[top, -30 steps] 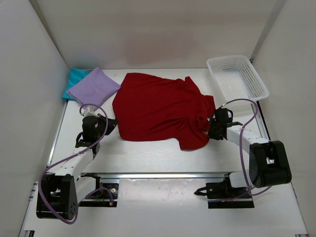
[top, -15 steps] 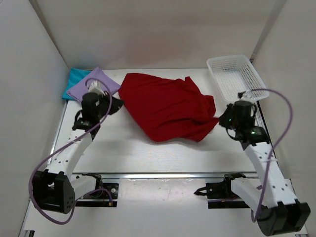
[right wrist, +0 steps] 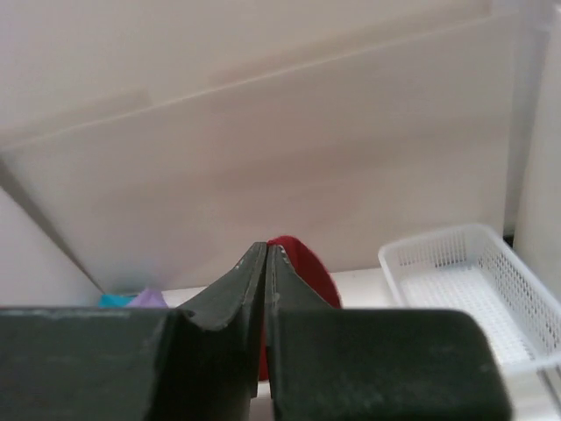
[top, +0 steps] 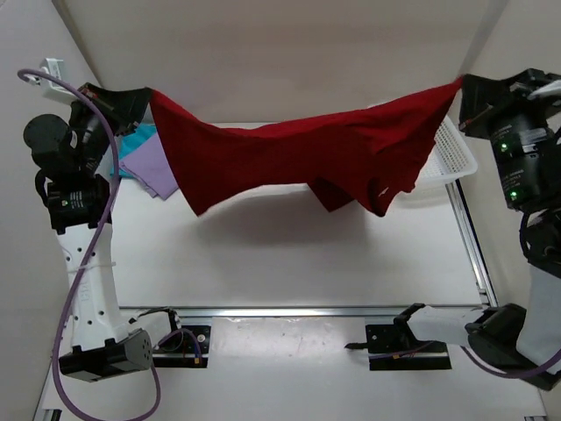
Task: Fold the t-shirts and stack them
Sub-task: Flatten out the tshirt
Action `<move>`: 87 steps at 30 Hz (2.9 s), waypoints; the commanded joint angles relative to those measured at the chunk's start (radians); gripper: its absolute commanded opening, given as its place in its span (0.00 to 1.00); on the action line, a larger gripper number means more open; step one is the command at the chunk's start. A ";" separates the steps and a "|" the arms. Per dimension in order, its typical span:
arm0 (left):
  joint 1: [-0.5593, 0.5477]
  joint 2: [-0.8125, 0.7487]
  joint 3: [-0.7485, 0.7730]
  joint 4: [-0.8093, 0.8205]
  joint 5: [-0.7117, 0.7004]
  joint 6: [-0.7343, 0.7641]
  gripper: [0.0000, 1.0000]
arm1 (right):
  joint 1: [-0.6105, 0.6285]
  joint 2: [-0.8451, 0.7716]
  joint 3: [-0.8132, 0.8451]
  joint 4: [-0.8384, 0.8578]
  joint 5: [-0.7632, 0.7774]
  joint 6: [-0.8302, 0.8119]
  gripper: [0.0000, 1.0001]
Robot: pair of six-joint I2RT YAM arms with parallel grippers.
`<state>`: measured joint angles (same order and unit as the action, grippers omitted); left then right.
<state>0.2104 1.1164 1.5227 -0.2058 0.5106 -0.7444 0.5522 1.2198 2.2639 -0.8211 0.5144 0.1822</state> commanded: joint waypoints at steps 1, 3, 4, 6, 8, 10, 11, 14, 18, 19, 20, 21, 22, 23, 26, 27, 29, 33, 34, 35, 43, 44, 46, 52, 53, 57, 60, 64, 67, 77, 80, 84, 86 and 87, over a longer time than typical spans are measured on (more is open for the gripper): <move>-0.003 0.094 0.076 -0.073 0.002 -0.012 0.00 | 0.077 0.156 -0.027 0.083 0.204 -0.211 0.00; -0.025 0.143 0.047 -0.075 -0.064 0.002 0.00 | -0.182 0.235 0.020 0.004 -0.225 -0.092 0.00; -0.046 0.154 0.031 -0.072 -0.104 0.028 0.00 | -0.302 0.244 -0.018 0.022 -0.300 -0.052 0.00; -0.107 0.215 -0.021 -0.064 -0.191 0.059 0.00 | -0.397 0.303 -0.115 0.094 -0.481 -0.036 0.00; -0.135 0.287 -0.048 -0.057 -0.228 0.074 0.00 | -0.437 0.393 -0.116 0.094 -0.555 -0.041 0.00; -0.151 0.400 -0.055 -0.017 -0.213 0.056 0.00 | -0.477 0.553 -0.046 0.073 -0.634 -0.043 0.00; -0.155 0.434 -0.047 -0.006 -0.215 0.037 0.00 | -0.492 0.590 0.032 0.066 -0.634 -0.038 0.00; -0.183 0.565 0.083 -0.018 -0.259 0.045 0.00 | -0.534 0.722 0.137 0.128 -0.691 -0.007 0.00; -0.174 0.749 0.452 -0.096 -0.222 -0.004 0.00 | -0.618 0.811 0.269 0.300 -0.821 0.126 0.00; -0.164 0.790 0.578 -0.113 -0.206 -0.025 0.00 | -0.627 0.814 0.279 0.377 -0.859 0.170 0.00; -0.160 0.827 0.691 -0.136 -0.211 -0.029 0.00 | -0.656 0.798 0.279 0.410 -0.867 0.193 0.00; -0.157 0.838 0.726 -0.129 -0.216 -0.051 0.00 | -0.687 0.787 0.290 0.478 -0.899 0.244 0.00; -0.140 0.842 0.781 -0.121 -0.204 -0.079 0.00 | -0.702 0.761 0.286 0.558 -0.937 0.293 0.00; -0.114 0.836 0.794 -0.081 -0.187 -0.105 0.00 | -0.728 0.733 0.293 0.610 -0.951 0.306 0.00; -0.057 0.806 0.780 0.002 -0.138 -0.185 0.00 | -0.764 0.650 0.260 0.680 -0.970 0.336 0.00; -0.043 0.786 0.780 0.002 -0.141 -0.187 0.00 | -0.771 0.640 0.256 0.665 -0.976 0.335 0.00; -0.002 0.757 0.742 0.012 -0.127 -0.197 0.00 | -0.772 0.583 0.218 0.588 -1.008 0.289 0.00; 0.041 0.552 0.424 0.103 -0.157 -0.158 0.00 | -0.695 0.441 0.047 0.347 -0.880 0.130 0.00; 0.052 0.475 0.293 0.147 -0.167 -0.133 0.00 | -0.663 0.337 -0.121 0.347 -0.843 0.087 0.00; 0.052 0.441 0.225 0.182 -0.187 -0.116 0.00 | -0.638 0.286 -0.329 0.399 -0.791 0.083 0.00; 0.007 0.015 -0.644 0.279 -0.261 -0.038 0.00 | -0.450 -0.259 -1.427 0.502 -0.564 0.134 0.00; 0.020 -0.027 -0.750 0.293 -0.247 -0.049 0.00 | -0.431 -0.319 -1.484 0.499 -0.560 0.178 0.00; 0.067 -0.081 -0.890 0.301 -0.184 -0.070 0.00 | -0.443 -0.377 -1.660 0.464 -0.599 0.256 0.00; 0.162 -0.164 -1.134 0.213 -0.023 0.002 0.00 | -0.439 -0.661 -1.828 0.297 -0.740 0.361 0.00; 0.167 -0.180 -1.156 0.209 -0.005 0.013 0.00 | -0.417 -0.715 -1.810 0.268 -0.717 0.384 0.00; 0.085 -0.265 -1.063 0.180 0.016 -0.030 0.00 | -0.316 -0.760 -1.649 0.209 -0.604 0.382 0.00; -0.002 -0.253 -0.806 0.112 0.008 -0.058 0.00 | -0.261 -0.647 -1.363 0.150 -0.492 0.315 0.00; 0.046 -0.208 -0.500 0.144 0.110 -0.172 0.00 | -0.170 -0.470 -0.922 0.158 -0.375 0.200 0.00; 0.093 -0.185 -0.424 0.320 0.154 -0.344 0.00 | -0.098 -0.286 -0.594 0.140 -0.266 0.091 0.00; 0.129 0.135 0.065 0.218 0.096 -0.363 0.00 | -0.433 0.282 0.138 0.234 -0.712 0.012 0.00; 0.019 0.210 0.076 0.143 -0.044 -0.244 0.00 | -0.601 0.392 0.016 0.272 -0.894 0.122 0.00; -0.068 0.328 -0.002 0.195 -0.115 -0.202 0.00 | -0.578 0.573 0.097 0.217 -0.882 0.065 0.00; -0.094 0.417 -0.019 0.242 -0.122 -0.213 0.00 | -0.577 0.667 0.156 0.223 -0.867 0.062 0.00; -0.111 0.465 0.016 0.238 -0.141 -0.207 0.00 | -0.580 0.707 0.164 0.249 -0.872 0.065 0.00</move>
<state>0.1333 1.4883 1.5299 0.0177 0.4500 -0.9833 -0.0277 1.8893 2.3619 -0.6044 -0.2829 0.2367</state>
